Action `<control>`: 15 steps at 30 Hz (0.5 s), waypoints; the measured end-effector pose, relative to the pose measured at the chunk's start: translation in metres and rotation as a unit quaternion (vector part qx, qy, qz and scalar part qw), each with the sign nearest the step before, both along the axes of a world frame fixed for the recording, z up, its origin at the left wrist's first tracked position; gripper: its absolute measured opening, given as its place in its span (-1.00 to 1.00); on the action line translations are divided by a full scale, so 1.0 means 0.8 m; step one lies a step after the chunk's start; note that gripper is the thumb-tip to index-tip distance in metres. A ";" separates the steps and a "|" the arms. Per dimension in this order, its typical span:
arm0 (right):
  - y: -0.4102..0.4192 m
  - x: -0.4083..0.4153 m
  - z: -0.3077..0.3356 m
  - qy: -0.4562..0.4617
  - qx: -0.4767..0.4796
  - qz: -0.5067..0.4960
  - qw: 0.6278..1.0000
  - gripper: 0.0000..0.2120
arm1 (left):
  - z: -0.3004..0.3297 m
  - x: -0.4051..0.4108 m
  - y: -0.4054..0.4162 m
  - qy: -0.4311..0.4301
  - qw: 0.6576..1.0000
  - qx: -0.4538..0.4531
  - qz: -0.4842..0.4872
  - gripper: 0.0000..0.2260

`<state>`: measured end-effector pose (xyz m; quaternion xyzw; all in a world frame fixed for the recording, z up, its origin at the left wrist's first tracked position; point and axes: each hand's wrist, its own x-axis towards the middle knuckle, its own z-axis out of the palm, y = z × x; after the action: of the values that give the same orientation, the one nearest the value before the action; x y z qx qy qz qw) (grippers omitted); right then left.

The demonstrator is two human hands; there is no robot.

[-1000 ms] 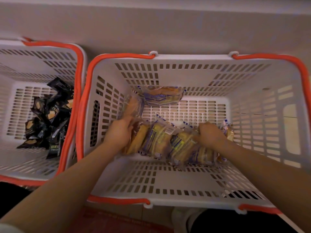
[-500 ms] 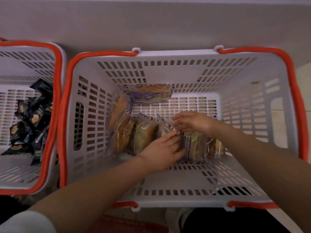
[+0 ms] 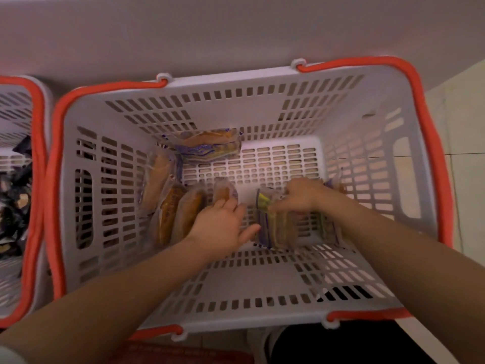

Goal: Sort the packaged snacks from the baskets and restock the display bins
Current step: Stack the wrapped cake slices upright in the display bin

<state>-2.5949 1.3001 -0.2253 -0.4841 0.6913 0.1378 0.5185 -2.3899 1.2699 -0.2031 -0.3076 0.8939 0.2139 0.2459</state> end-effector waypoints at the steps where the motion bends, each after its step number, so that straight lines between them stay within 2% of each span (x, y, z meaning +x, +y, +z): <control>1: -0.004 0.007 0.004 -0.077 0.015 -0.089 0.993 -0.57 | -0.002 -0.009 0.006 0.015 0.998 0.039 0.051 -0.36; 3: -0.011 0.014 0.015 -0.243 0.048 -0.232 0.940 -0.65 | -0.005 -0.027 0.015 0.024 0.979 0.098 0.178 -0.23; 4: -0.012 0.013 0.019 -0.289 0.033 -0.247 0.924 -0.72 | -0.008 -0.033 0.015 0.039 0.963 0.107 0.246 -0.24; 5: -0.011 0.007 0.023 -0.289 -0.008 -0.230 0.929 -0.78 | -0.012 -0.039 0.013 0.054 0.947 0.106 0.299 -0.31; 6: -0.007 -0.002 0.025 -0.245 -0.068 -0.189 0.948 -0.80 | -0.017 -0.042 0.010 0.060 0.937 0.101 0.328 -0.42; 8: 0.006 -0.024 0.023 -0.057 -0.173 -0.050 0.982 -0.75 | -0.022 -0.044 0.004 0.059 0.935 0.104 0.333 -0.58; 9: 0.015 -0.033 0.022 0.033 -0.184 0.021 0.982 -0.69 | -0.023 -0.044 0.001 0.057 0.938 0.107 0.325 -0.62; 11: 0.034 -0.044 0.015 0.151 -0.144 0.102 0.973 -0.55 | -0.025 -0.039 -0.004 0.054 0.944 0.110 0.307 -0.65; 15: 0.050 -0.045 0.010 0.260 -0.104 0.096 0.955 -0.47 | -0.025 -0.023 -0.011 0.058 0.948 0.109 0.293 -0.75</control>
<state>-2.6307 1.3404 -0.2173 -0.5468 0.7627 0.2359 0.2521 -2.4083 1.2614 -0.2232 -0.5145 0.7481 0.3904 0.1525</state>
